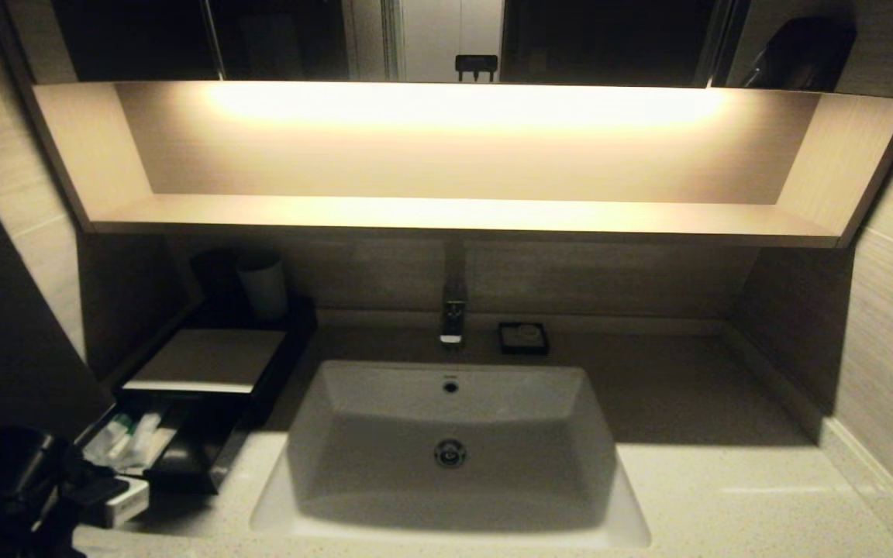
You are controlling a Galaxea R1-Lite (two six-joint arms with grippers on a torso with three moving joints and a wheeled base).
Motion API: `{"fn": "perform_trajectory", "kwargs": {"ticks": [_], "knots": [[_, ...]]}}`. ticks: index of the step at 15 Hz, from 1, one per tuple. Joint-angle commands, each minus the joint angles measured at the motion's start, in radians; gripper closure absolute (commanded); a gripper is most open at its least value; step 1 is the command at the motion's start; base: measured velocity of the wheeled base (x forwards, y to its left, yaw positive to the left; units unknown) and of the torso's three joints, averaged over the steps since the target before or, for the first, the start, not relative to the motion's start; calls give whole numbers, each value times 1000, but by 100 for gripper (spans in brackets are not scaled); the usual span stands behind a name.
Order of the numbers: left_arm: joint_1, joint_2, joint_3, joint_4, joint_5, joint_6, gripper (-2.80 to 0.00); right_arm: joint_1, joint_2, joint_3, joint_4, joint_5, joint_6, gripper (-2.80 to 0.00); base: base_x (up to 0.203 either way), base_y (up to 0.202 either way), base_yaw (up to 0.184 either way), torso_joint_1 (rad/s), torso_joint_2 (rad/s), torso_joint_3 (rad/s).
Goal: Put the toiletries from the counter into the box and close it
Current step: Pick up the bathroom toiletry
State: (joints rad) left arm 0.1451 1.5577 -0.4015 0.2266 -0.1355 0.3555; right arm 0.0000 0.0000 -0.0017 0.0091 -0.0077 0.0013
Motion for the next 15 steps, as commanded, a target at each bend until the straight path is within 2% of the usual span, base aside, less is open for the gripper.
{"fn": "perform_trajectory", "kwargs": {"ticks": [1,11,15], "knots": [[1,43,1,-19,-1,2,-280,0,0,0,0,0,0,0,0,0,0,0,0,0],[-3,64,1,-47,-4,2,-280,0,0,0,0,0,0,0,0,0,0,0,0,0],[-28,62,3,-47,-4,-1,-280,0,0,0,0,0,0,0,0,0,0,0,0,0]]}}
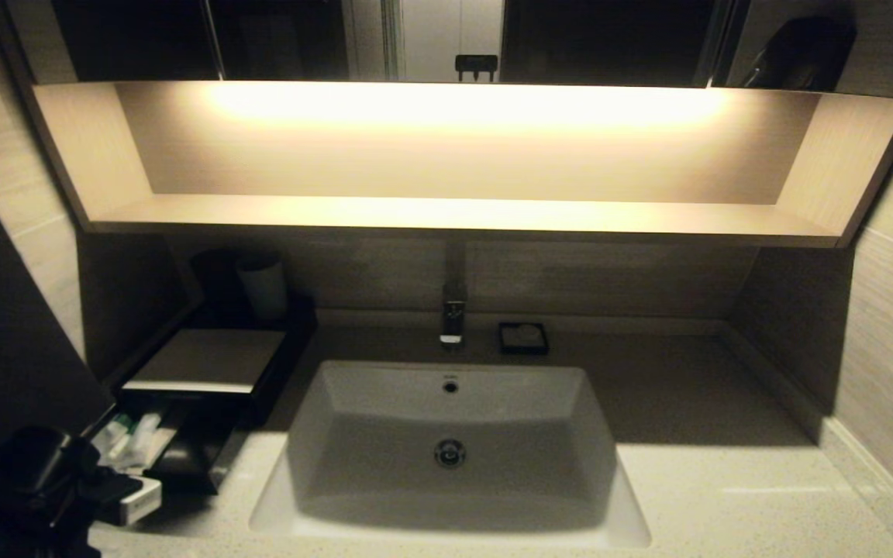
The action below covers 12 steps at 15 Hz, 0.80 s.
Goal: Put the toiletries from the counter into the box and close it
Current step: Pick up the bathroom toiletry
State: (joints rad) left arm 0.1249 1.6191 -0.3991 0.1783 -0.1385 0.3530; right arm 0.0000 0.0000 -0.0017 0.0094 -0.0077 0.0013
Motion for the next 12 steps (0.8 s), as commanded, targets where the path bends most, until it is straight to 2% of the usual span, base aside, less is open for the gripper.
{"fn": "perform_trajectory", "kwargs": {"ticks": [1,12], "knots": [[-10,-2,2,3,-1,2,-280,0,0,0,0,0,0,0,0,0,0,0,0,0],[-21,-25,14,-8,2,8,-280,0,0,0,0,0,0,0,0,0,0,0,0,0]]}}
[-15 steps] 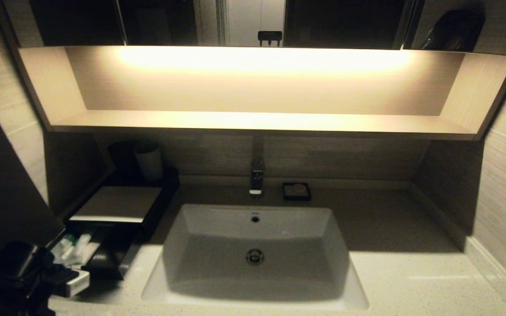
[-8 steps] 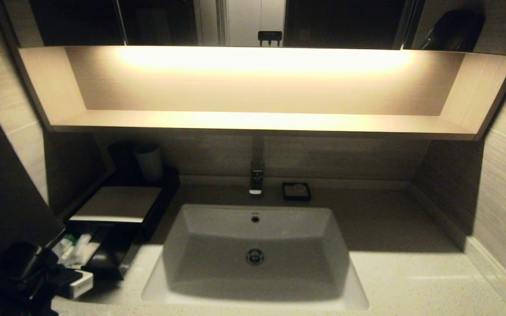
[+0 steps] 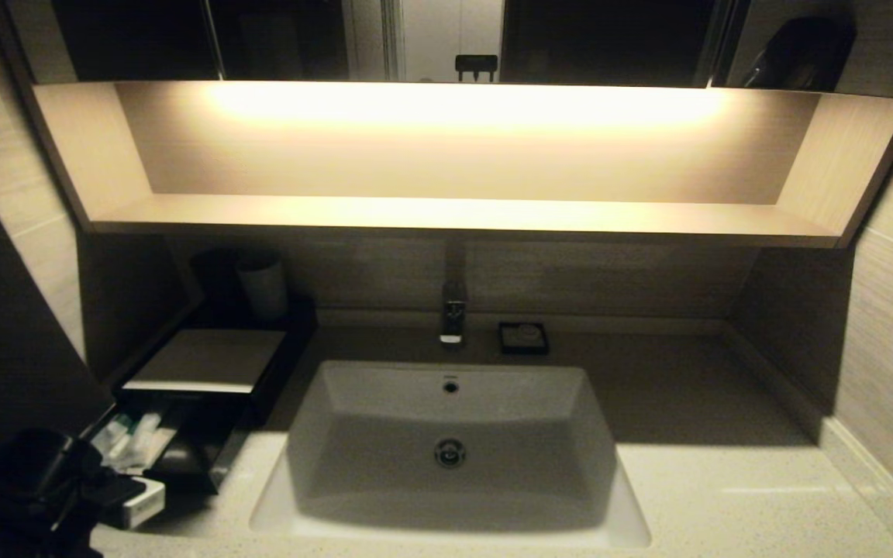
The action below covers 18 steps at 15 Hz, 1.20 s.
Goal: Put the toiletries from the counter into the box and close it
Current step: Pick up the bathroom toiletry
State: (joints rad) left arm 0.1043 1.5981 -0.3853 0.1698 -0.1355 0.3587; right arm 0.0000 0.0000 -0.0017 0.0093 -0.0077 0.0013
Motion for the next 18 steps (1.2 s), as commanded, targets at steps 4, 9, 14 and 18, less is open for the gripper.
{"fn": "perform_trajectory", "kwargs": {"ticks": [4,9,14,18], "knots": [[0,-3,2,0,7,2,-280,0,0,0,0,0,0,0,0,0,0,0,0,0],[-3,3,20,-35,24,4,-280,0,0,0,0,0,0,0,0,0,0,0,0,0],[-26,25,60,-121,34,5,-280,0,0,0,0,0,0,0,0,0,0,0,0,0],[-31,33,66,-121,36,3,-280,0,0,0,0,0,0,0,0,0,0,0,0,0]]}}
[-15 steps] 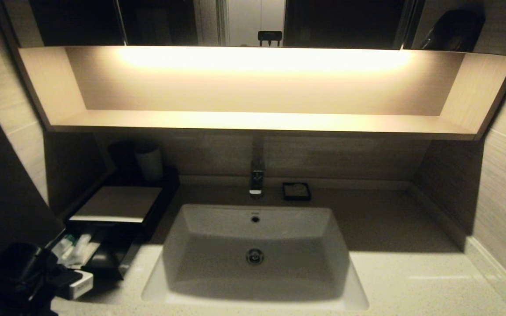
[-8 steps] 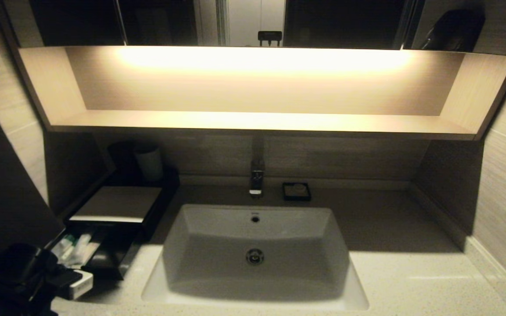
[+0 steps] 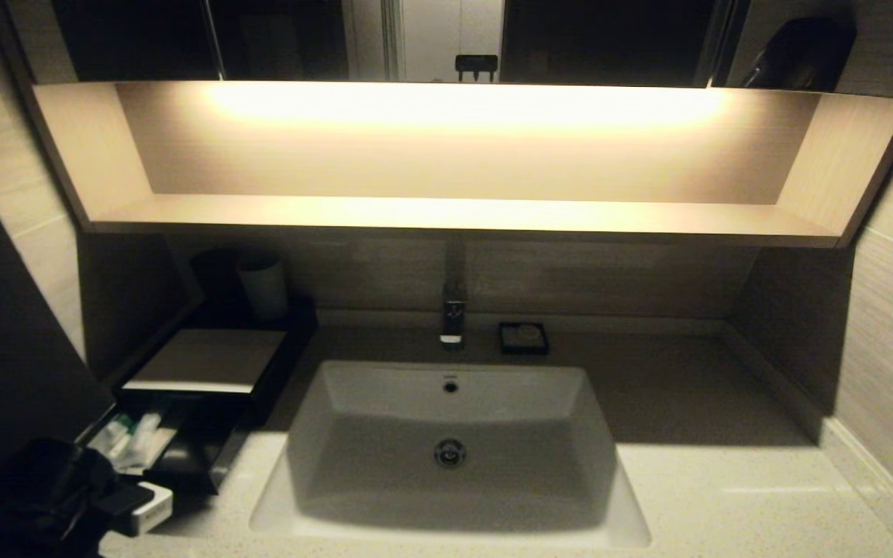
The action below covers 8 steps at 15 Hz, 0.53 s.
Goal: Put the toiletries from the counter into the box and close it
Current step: Pick up the bathroom toiletry
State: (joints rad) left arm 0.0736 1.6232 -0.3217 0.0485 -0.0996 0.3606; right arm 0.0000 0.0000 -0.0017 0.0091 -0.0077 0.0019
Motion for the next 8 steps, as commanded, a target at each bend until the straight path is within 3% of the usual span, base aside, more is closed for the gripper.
{"fn": "perform_trajectory", "kwargs": {"ticks": [1,8], "knots": [[0,7,3,1,0,2,-280,0,0,0,0,0,0,0,0,0,0,0,0,0],[0,15,1,-4,-2,1,-280,0,0,0,0,0,0,0,0,0,0,0,0,0]]}}
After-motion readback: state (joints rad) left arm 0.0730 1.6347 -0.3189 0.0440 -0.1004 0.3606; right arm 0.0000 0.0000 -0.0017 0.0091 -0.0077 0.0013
